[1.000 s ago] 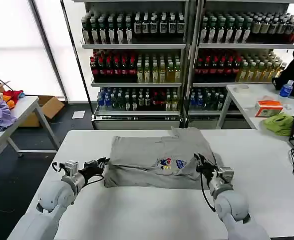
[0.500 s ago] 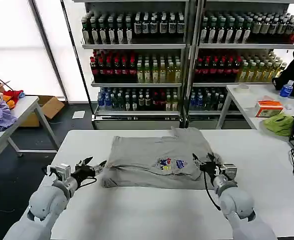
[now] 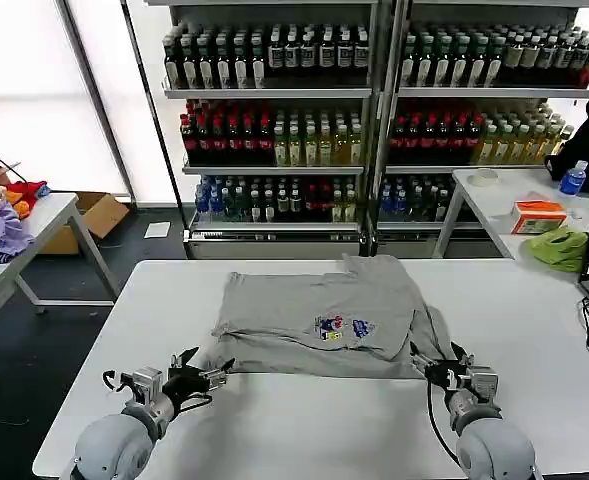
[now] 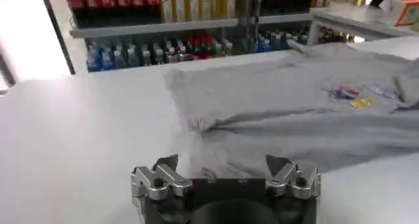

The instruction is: Fold and organize the clothes.

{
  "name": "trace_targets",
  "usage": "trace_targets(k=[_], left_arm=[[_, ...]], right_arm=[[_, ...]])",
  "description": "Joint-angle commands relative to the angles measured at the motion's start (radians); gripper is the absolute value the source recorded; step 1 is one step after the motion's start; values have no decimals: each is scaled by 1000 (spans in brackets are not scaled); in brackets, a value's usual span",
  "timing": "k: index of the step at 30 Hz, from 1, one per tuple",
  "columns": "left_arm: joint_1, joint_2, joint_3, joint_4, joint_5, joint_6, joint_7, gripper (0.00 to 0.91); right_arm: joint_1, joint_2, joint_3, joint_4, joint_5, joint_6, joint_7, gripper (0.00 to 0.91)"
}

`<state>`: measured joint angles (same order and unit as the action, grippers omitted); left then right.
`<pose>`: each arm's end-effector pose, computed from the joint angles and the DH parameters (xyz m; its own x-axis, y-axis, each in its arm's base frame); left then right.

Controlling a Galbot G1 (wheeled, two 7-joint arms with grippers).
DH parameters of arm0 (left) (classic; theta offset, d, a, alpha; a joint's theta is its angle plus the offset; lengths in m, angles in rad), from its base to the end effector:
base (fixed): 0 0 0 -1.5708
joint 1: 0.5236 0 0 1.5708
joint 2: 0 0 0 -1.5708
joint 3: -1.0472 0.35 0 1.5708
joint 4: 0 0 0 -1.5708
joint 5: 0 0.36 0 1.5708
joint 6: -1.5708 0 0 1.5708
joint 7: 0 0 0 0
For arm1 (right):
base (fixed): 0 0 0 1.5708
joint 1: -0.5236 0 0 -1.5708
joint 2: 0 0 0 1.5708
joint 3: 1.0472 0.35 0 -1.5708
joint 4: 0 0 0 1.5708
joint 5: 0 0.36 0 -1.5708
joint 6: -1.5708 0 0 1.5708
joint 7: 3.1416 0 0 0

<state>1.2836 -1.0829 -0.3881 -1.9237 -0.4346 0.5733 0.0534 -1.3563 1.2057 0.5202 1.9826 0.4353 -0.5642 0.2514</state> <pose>0.2737 0.0654 -0.2929 -0.8029 0.2849 0.5236 0.3174 0.9479 -0.0291 0.2556 -0.0725 -0.2840 -0.8775 0.0746 0.4738 0.0681 0.9972 -0.0309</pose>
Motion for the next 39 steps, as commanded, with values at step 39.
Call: trace_targets(k=[39], left_arm=[[170,20,-88,-100,-165,-15,8,20]], right_arm=[[-216,-17,3,183,62,-14,-41,0]])
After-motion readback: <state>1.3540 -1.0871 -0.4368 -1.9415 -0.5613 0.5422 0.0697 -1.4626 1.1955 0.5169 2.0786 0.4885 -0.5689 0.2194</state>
